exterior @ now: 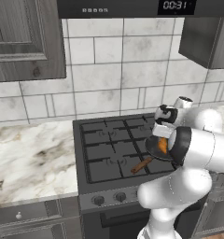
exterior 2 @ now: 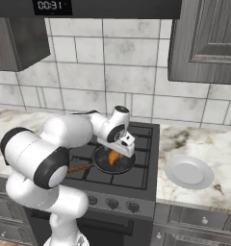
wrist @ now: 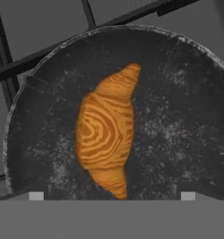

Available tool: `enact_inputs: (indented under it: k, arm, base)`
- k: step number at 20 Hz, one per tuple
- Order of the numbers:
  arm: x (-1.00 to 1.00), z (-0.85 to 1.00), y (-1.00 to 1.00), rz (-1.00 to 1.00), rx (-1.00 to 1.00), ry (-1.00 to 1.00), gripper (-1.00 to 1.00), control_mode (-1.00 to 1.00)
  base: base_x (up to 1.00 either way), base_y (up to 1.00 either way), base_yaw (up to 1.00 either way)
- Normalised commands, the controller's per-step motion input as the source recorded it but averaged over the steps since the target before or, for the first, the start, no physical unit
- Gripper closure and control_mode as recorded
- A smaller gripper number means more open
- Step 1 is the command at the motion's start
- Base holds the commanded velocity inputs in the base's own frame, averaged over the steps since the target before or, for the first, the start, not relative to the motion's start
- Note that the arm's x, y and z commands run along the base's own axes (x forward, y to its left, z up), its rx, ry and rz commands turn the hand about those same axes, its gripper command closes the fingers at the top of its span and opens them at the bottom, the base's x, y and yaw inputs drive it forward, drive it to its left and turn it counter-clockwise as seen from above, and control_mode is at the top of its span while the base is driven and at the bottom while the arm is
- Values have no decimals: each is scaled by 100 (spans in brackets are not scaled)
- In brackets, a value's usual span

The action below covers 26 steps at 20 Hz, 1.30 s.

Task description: Pick the croissant and place it on the pan. Then turn on the stove to warm the croissant.

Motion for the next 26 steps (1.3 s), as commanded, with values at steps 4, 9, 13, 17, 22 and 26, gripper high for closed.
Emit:
enact_inputs:
  k: [4,9,13,17,22,26]
  arm:
    - [-30,55,0,0,0,-11,-100,-100]
    - [-38,35,0,0,0,-16,-100,-100]
    - [-37,17,-10,0,0,-14,-100,-100]
    - [-34,11,-21,2,0,-11,-100,-100]
    - [-36,11,-31,3,0,-8,-100,-100]
    - [-34,7,-32,4,0,-11,-100,-100]
  base:
    - [0,0,0]
    - [0,0,0]
    - [0,0,0]
    - [0,0,0]
    - [0,0,0]
    - [0,0,0]
